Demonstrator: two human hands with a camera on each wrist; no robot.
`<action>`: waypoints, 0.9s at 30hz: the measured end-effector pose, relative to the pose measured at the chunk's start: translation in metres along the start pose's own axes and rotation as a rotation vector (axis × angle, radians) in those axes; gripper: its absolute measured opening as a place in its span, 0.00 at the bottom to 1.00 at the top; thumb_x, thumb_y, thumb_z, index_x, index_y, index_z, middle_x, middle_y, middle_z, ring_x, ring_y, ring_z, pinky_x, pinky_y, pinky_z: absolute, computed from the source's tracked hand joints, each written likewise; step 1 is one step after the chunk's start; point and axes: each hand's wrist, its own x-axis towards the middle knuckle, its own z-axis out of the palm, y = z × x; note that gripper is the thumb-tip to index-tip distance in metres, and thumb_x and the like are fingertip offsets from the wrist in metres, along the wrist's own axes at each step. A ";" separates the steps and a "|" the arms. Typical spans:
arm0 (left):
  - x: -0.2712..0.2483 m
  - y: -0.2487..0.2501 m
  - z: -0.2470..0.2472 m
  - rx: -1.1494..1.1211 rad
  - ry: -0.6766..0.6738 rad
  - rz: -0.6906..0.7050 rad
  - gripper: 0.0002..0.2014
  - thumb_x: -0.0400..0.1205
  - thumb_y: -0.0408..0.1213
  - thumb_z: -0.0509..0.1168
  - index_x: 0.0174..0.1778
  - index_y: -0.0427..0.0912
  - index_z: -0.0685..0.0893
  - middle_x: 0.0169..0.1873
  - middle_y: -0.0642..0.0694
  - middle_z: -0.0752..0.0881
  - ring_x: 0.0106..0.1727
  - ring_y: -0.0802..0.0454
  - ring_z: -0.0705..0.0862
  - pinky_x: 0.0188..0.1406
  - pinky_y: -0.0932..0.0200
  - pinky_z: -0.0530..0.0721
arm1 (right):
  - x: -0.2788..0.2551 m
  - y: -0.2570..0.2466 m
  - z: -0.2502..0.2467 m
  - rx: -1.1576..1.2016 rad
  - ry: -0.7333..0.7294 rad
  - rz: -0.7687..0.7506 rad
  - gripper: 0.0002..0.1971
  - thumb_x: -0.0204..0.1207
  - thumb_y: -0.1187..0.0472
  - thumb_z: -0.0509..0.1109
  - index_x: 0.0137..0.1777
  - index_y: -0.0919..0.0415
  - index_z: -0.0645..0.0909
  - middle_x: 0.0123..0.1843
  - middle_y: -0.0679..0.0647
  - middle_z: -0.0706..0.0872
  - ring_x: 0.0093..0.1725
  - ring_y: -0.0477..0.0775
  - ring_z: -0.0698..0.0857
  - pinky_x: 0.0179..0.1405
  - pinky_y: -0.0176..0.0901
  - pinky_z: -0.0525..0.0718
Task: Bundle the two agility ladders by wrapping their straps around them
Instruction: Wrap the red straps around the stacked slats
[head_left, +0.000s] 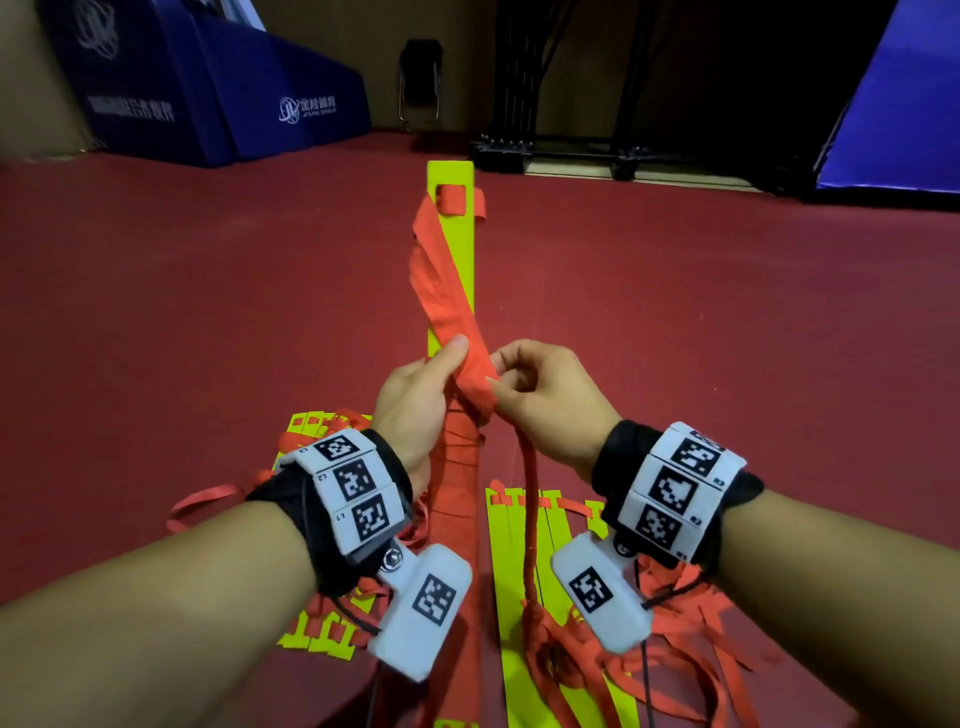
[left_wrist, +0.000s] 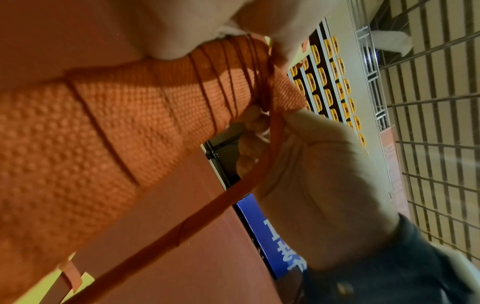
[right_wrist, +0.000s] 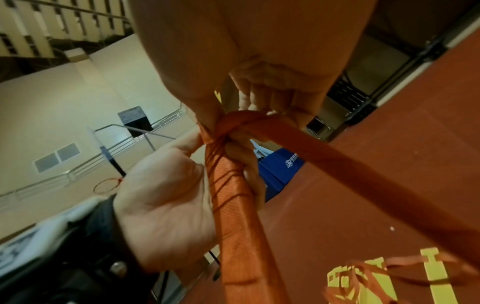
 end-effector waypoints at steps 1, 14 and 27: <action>0.000 0.003 -0.001 -0.001 0.015 0.002 0.18 0.83 0.48 0.71 0.38 0.35 0.90 0.40 0.23 0.87 0.41 0.31 0.82 0.47 0.19 0.82 | -0.002 -0.002 -0.001 0.051 -0.026 0.014 0.04 0.79 0.63 0.74 0.44 0.61 0.83 0.29 0.55 0.86 0.29 0.46 0.80 0.34 0.41 0.78; 0.003 0.016 -0.013 -0.068 -0.073 -0.053 0.17 0.88 0.50 0.64 0.49 0.36 0.80 0.21 0.43 0.81 0.17 0.51 0.78 0.16 0.60 0.80 | -0.004 -0.011 -0.008 0.376 -0.203 0.172 0.13 0.76 0.78 0.69 0.32 0.64 0.79 0.24 0.47 0.86 0.22 0.40 0.80 0.22 0.28 0.74; -0.003 0.008 -0.006 -0.082 -0.237 -0.169 0.26 0.86 0.56 0.60 0.28 0.43 0.85 0.30 0.45 0.78 0.28 0.50 0.79 0.23 0.59 0.77 | 0.000 -0.008 -0.006 0.252 -0.122 0.069 0.09 0.63 0.63 0.72 0.24 0.55 0.80 0.30 0.56 0.84 0.37 0.57 0.80 0.46 0.50 0.77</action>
